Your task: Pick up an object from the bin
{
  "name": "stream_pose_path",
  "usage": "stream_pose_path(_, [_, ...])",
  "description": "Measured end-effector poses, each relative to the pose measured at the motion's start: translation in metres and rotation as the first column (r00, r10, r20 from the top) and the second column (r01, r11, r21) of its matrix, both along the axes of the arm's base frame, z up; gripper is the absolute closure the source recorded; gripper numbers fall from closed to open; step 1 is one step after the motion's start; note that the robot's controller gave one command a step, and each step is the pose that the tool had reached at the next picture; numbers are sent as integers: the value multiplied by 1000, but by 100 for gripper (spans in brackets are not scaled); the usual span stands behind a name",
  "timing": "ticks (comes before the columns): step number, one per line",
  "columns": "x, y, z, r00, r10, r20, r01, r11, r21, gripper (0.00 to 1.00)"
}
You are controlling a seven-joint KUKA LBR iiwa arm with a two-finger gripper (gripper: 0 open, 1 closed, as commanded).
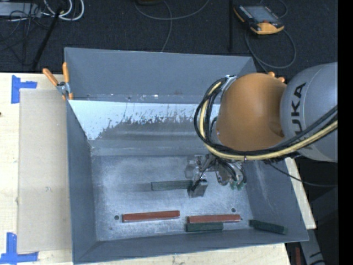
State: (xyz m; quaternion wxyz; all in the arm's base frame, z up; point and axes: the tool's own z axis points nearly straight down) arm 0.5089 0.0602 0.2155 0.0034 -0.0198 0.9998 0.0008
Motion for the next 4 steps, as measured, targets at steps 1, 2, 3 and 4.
stream_pose_path(1, [-1, 0, -4, 1000, 0, -7, 0, 1000, -1, 0])
stream_pose_path(2, [10, -38, -148, 1000, 8, -16, -8, 1000, -2, 0])
stream_pose_path(3, [11, -38, -142, 1000, 9, -16, -9, 1000, -1, 100])
stream_pose_path(4, [12, -36, -8, 1000, 27, 1, -27, 1000, -2, 100])
